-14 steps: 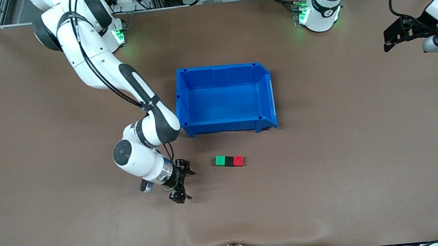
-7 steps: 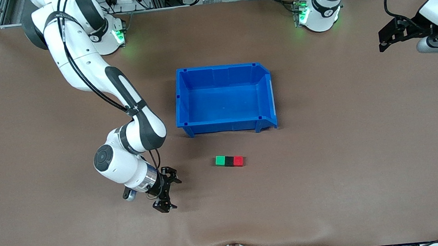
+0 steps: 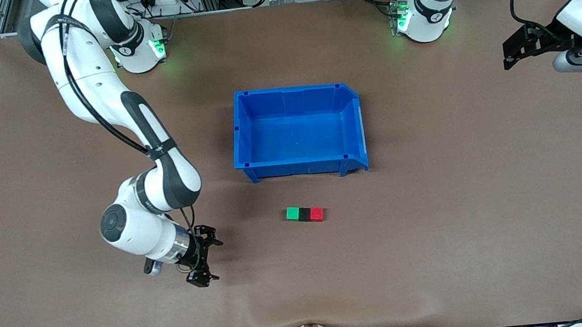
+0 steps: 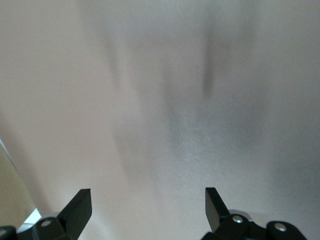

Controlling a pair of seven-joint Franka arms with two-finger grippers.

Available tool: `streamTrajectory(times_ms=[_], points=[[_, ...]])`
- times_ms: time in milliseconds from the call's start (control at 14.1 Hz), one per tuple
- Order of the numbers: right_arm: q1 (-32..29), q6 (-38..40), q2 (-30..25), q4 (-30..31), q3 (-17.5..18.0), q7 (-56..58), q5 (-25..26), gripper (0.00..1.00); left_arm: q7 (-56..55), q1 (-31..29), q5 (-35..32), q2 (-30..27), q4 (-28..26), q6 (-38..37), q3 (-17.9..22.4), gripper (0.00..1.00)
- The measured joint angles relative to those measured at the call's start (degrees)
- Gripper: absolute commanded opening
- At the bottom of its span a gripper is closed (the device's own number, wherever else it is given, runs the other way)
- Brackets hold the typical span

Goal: Attach green and red cubes to black cube

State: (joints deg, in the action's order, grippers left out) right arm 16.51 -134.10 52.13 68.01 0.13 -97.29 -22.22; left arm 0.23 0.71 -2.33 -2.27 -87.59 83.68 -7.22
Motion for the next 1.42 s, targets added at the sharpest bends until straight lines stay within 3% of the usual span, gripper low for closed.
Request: streamTrajectory(times_ms=[709, 1418], points=[[-4.71, 9.75, -4.43, -1.43, 0.19, 10.47, 0.03, 1.00, 0.00, -0.02, 0.00, 0.06, 0.00, -0.01, 0.04, 1.00], [-11.47, 26.29, -12.81, -1.47, 0.79, 30.11, 0.19, 1.00, 0.00, -0.03, 0.00, 0.07, -0.01, -0.03, 0.04, 1.00]])
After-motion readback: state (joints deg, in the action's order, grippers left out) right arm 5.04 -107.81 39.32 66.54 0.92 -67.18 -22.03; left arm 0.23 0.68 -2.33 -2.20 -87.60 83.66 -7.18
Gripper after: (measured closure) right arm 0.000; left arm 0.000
